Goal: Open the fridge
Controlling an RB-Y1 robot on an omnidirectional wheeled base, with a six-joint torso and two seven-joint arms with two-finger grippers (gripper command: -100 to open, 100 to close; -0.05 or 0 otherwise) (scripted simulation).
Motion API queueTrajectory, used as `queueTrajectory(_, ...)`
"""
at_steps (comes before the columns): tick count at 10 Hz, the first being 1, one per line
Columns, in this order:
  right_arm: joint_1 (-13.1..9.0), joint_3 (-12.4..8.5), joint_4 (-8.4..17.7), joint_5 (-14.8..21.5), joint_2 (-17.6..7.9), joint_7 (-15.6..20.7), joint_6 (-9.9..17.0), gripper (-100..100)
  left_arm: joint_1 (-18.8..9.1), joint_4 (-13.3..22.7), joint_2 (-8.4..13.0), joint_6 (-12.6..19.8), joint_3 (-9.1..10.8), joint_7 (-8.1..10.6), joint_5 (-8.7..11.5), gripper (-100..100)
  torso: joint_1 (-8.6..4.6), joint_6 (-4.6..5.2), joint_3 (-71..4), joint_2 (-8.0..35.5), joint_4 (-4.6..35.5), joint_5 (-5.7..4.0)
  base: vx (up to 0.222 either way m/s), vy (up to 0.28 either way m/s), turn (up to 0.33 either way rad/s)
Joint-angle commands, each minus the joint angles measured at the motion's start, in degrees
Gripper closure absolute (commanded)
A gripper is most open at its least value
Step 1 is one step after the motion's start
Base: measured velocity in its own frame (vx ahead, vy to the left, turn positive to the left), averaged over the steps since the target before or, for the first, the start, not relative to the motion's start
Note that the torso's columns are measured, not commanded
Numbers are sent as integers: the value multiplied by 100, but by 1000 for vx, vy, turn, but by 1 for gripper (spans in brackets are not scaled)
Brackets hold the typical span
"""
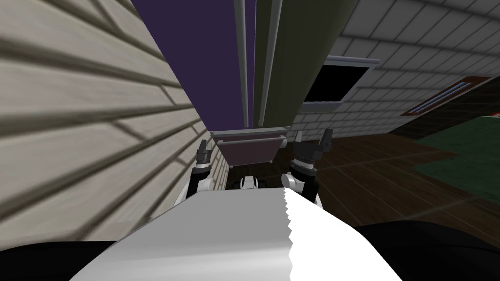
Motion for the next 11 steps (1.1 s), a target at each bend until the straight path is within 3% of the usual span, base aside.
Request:
queueTrajectory(1,0,0,0,0,0,0,0,0,-30,387,100,-251,-2,-68,-29,-100,-2,0,-4,-6,-2,-1,84,-12,-2)
queueTrajectory(11,0,0,0,0,0,0,0,0,-226,1703,281,-1019,28,-269,-110,-100,2,-1,-1,0,-1,0,60,-14,-3)
